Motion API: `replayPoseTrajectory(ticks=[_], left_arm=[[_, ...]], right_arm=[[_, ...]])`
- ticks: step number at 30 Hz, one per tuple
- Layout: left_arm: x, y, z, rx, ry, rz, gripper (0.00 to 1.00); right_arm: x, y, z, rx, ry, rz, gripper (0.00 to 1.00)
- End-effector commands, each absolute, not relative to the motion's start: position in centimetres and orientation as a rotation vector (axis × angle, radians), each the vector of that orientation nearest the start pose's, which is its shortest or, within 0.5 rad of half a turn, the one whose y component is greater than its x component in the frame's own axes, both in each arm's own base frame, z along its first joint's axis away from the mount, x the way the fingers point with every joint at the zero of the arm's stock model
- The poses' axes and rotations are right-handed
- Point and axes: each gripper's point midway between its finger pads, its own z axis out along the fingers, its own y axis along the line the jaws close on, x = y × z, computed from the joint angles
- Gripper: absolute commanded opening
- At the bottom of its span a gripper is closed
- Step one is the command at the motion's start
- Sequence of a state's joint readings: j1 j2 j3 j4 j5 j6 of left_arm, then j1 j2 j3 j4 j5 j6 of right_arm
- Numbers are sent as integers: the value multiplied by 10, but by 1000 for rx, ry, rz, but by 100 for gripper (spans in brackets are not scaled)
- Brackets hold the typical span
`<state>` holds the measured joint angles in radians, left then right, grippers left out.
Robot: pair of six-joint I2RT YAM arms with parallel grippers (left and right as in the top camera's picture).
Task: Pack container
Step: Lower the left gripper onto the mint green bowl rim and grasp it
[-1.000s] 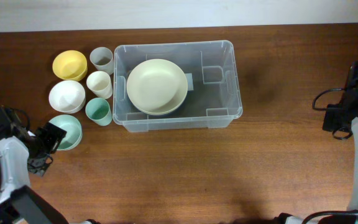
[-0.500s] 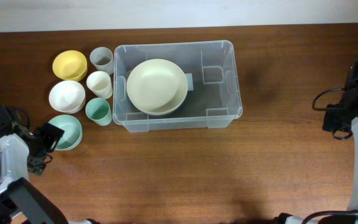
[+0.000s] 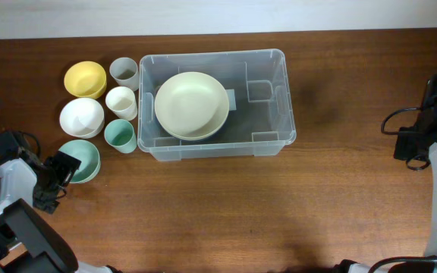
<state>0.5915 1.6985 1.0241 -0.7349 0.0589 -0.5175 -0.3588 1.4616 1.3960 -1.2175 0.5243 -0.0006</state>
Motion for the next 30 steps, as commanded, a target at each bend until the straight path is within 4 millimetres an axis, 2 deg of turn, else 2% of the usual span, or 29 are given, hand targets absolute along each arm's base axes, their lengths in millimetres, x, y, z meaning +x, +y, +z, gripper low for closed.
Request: replayPoseTrajectory(ticks=[1,11,13,14,19,22,25,30], left_arm=[[276,179,27,-1577,2512,-55,100],[265,185,20,-1601,2535,36,98],[265,184,18,-1603,2539,30,84],[265,184,18,-1604,2541,30,80],[265,182,18,-1595,2550,14,78],[266,182,18,-1594,2550,14,71],[265,181,17,-1596,2552,13,55],[264,181,17,-1597,2553,13,33]], right_arm=[[253,-188,203,625,2782,-822,99],[253,-188,203,624,2782,-822,99],[253,-188,203,624,2782,-822,99],[253,-188,203,624,2782,-822,99],[253,-188,203,624,2782,-822,99],[253,-188,203,624,2782,-822,99],[253,-188,203,625,2782,-822,99],[253,-188,203,624,2782,-822,99]])
